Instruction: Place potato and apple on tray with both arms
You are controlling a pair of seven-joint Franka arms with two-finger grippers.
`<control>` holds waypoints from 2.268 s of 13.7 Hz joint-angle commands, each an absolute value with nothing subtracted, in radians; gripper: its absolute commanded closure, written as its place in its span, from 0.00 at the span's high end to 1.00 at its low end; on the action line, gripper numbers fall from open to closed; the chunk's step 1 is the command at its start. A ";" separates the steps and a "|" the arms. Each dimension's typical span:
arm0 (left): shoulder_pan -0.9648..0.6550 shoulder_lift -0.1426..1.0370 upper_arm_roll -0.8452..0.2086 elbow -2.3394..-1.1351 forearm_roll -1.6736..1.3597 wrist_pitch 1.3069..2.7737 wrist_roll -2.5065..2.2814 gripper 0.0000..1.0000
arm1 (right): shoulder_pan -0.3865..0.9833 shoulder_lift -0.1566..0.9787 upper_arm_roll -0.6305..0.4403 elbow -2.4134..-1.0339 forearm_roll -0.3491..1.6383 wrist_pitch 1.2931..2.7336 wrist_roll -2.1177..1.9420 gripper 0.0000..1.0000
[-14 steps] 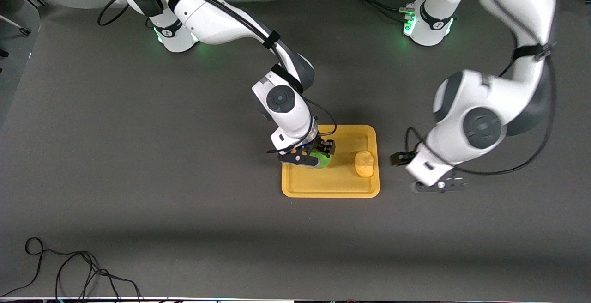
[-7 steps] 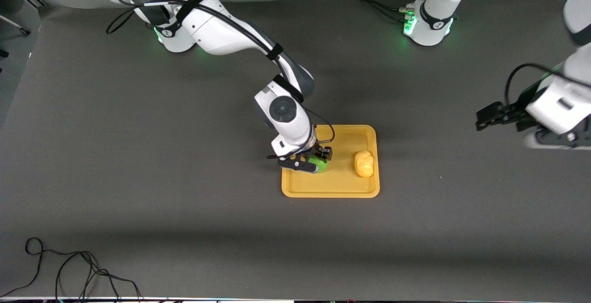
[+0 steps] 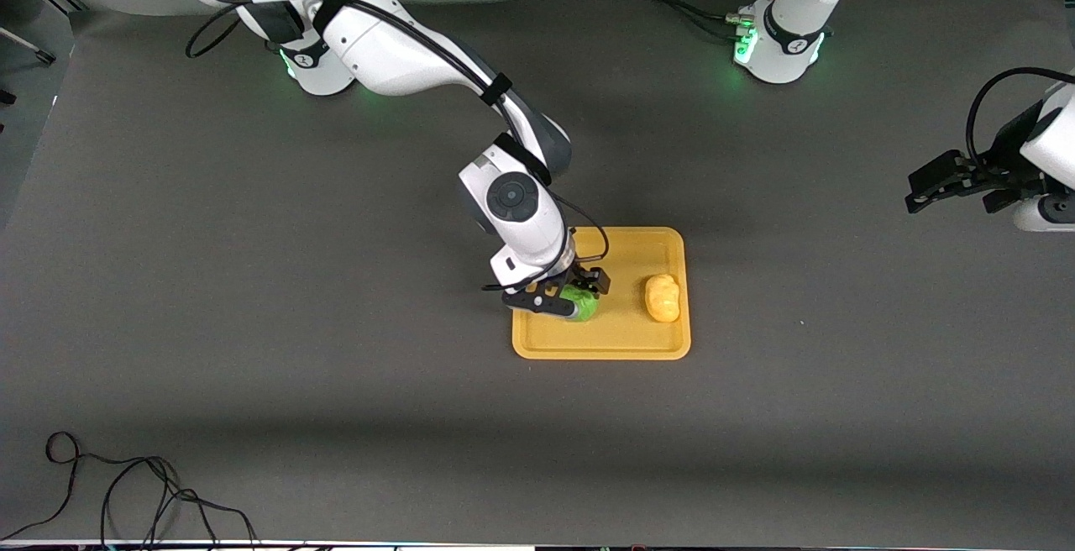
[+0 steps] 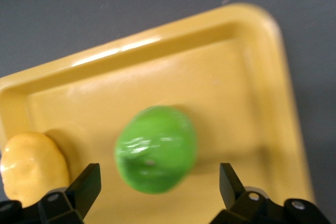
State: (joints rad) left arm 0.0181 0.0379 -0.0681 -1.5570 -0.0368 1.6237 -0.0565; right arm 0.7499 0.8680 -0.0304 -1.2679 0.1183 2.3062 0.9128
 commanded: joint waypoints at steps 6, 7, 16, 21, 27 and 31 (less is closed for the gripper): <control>0.138 -0.004 -0.078 -1.610 -0.029 1.635 0.097 1.00 | 0.621 0.280 -0.176 -1.808 0.104 2.171 0.494 1.00; 0.137 -0.014 -0.080 -1.627 -0.028 1.647 0.095 1.00 | 0.623 0.211 -0.225 -1.875 0.104 2.172 0.482 1.00; 0.065 -0.020 -0.109 -1.628 -0.017 1.637 -0.037 1.00 | 0.504 0.124 -0.373 -1.626 0.069 1.758 0.288 1.00; 0.066 -0.020 -0.107 -1.629 0.002 1.635 -0.035 1.00 | 0.134 0.025 -0.085 -1.628 -0.010 1.697 0.181 1.00; 0.064 -0.015 -0.107 -1.631 -0.002 1.641 -0.040 1.00 | -0.101 -0.051 0.155 -1.673 -0.023 1.638 0.259 1.00; 0.066 -0.015 -0.107 -1.637 -0.002 1.643 -0.038 1.00 | -0.141 -0.029 0.187 -1.693 -0.005 1.669 0.256 1.00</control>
